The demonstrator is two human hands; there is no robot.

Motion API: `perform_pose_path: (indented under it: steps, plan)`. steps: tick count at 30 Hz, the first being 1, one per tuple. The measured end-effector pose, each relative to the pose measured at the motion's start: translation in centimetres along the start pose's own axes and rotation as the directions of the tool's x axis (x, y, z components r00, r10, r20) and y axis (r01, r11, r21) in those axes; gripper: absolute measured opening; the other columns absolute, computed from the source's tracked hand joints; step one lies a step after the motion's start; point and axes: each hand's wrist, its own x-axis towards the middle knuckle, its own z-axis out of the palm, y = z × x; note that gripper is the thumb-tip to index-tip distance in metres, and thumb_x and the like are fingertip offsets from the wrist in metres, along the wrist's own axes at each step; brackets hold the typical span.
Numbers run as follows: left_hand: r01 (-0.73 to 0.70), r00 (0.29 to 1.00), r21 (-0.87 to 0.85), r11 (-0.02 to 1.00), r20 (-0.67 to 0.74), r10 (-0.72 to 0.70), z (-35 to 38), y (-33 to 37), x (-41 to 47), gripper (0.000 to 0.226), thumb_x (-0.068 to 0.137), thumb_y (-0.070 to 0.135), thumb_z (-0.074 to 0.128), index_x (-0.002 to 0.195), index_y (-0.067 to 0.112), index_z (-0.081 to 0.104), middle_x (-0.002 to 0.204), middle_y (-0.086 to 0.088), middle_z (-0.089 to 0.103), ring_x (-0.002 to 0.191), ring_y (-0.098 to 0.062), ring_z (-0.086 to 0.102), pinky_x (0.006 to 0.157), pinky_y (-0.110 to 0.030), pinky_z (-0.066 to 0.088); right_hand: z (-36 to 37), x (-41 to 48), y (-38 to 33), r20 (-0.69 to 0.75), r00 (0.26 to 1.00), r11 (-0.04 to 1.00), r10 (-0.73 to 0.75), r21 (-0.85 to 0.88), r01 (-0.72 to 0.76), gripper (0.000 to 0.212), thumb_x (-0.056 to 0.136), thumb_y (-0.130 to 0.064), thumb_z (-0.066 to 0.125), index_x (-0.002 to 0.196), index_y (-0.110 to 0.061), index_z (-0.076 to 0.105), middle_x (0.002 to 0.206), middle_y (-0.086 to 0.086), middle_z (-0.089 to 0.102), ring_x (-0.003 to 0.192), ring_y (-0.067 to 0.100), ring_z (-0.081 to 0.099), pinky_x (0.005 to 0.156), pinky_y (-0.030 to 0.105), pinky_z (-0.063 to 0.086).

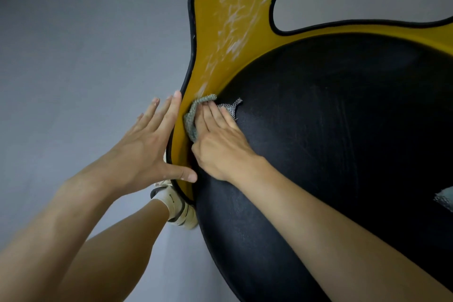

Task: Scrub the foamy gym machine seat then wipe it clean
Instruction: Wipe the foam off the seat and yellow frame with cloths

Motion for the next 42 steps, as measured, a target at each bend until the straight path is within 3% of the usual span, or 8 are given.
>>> perform_pose_path:
  steps: [8,12,19,24,28,34,38,42]
  plan:
    - [-0.007,0.992,-0.061,0.998,-0.128,-0.001,-0.2,0.1,0.9,0.095,0.080,0.090,0.019,0.153,0.046,-0.024,0.163,0.025,-0.020,0.146,0.004,-0.027,0.123,-0.030,-0.005,0.8,-3.3,-1.8,-0.083,0.994,0.996,-0.069,0.057,0.074,0.075,0.101,-0.035,0.035,0.161,-0.001,0.004,0.169,0.016,0.007,0.157,0.029,-0.005,0.125,0.051,-0.004]
    - [-0.016,0.988,-0.080,0.997,-0.151,0.004,0.1,0.2,1.3,0.082,0.088,0.083,0.014,0.150,0.048,-0.026,0.159,0.031,-0.023,0.145,0.008,-0.027,0.121,-0.025,-0.006,0.4,-1.4,-0.6,-0.110,0.994,0.997,-0.028,0.066,0.035,0.073,0.103,-0.036,0.035,0.161,-0.001,0.006,0.169,0.016,0.010,0.157,0.027,0.000,0.126,0.048,-0.003]
    - [0.004,0.986,-0.115,0.993,-0.163,-0.023,0.7,1.4,1.7,0.080,0.094,0.078,0.013,0.151,0.041,-0.030,0.163,0.021,-0.023,0.147,0.003,-0.026,0.123,-0.027,-0.005,-1.3,1.7,1.0,-0.073,0.995,0.994,0.071,0.089,-0.065,0.084,0.101,-0.040,0.040,0.159,0.002,-0.004,0.169,0.018,0.002,0.157,0.027,-0.006,0.125,0.042,-0.012]
    - [0.016,0.984,-0.126,0.992,-0.172,-0.038,0.3,1.3,1.9,0.080,0.089,0.082,0.010,0.152,0.046,-0.027,0.162,0.027,-0.023,0.147,0.003,-0.026,0.122,-0.028,-0.006,1.0,-2.2,-2.1,-0.163,0.986,0.989,-0.037,0.133,0.059,0.073,0.103,-0.034,0.038,0.161,-0.002,0.007,0.169,0.017,0.009,0.157,0.029,-0.002,0.125,0.053,-0.005]
    - [0.021,0.980,-0.151,0.988,-0.193,-0.051,0.5,1.1,2.1,0.079,0.087,0.083,0.009,0.150,0.051,-0.025,0.161,0.030,-0.020,0.146,0.006,-0.024,0.122,-0.027,-0.004,1.9,-2.4,-2.5,-0.204,0.978,0.968,-0.034,0.235,0.083,0.072,0.103,-0.030,0.040,0.161,-0.003,0.008,0.169,0.016,0.008,0.157,0.027,-0.004,0.125,0.049,-0.002]
    - [0.033,0.982,-0.209,0.977,-0.175,-0.070,0.6,1.6,2.3,0.080,0.086,0.085,0.009,0.151,0.051,-0.024,0.161,0.030,-0.021,0.147,0.008,-0.022,0.122,-0.026,-0.004,-0.5,3.8,0.2,-0.283,0.935,0.841,0.215,0.540,-0.031,0.085,0.096,-0.016,0.046,0.160,-0.007,-0.009,0.169,0.015,-0.008,0.156,0.025,-0.011,0.127,0.042,-0.005]
    - [0.010,0.983,-0.248,0.969,-0.175,-0.055,0.3,1.5,2.5,0.075,0.087,0.085,0.009,0.147,0.057,-0.025,0.161,0.031,-0.018,0.146,0.012,-0.019,0.122,-0.024,-0.003,0.5,2.4,-1.5,-0.293,0.934,0.772,0.205,0.635,0.031,0.069,0.104,-0.026,0.031,0.162,-0.010,-0.004,0.170,0.009,-0.004,0.157,0.017,-0.010,0.127,0.037,-0.003]
    - [-0.004,0.983,-0.232,0.973,-0.178,-0.039,0.2,1.4,2.7,0.074,0.088,0.083,0.009,0.148,0.056,-0.025,0.161,0.030,-0.018,0.146,0.012,-0.018,0.123,-0.025,-0.002,2.5,-0.4,-4.5,-0.304,0.936,0.677,0.180,0.728,0.106,0.061,0.110,-0.027,0.031,0.163,-0.012,0.006,0.171,0.006,0.007,0.157,0.010,0.000,0.127,0.037,0.012]
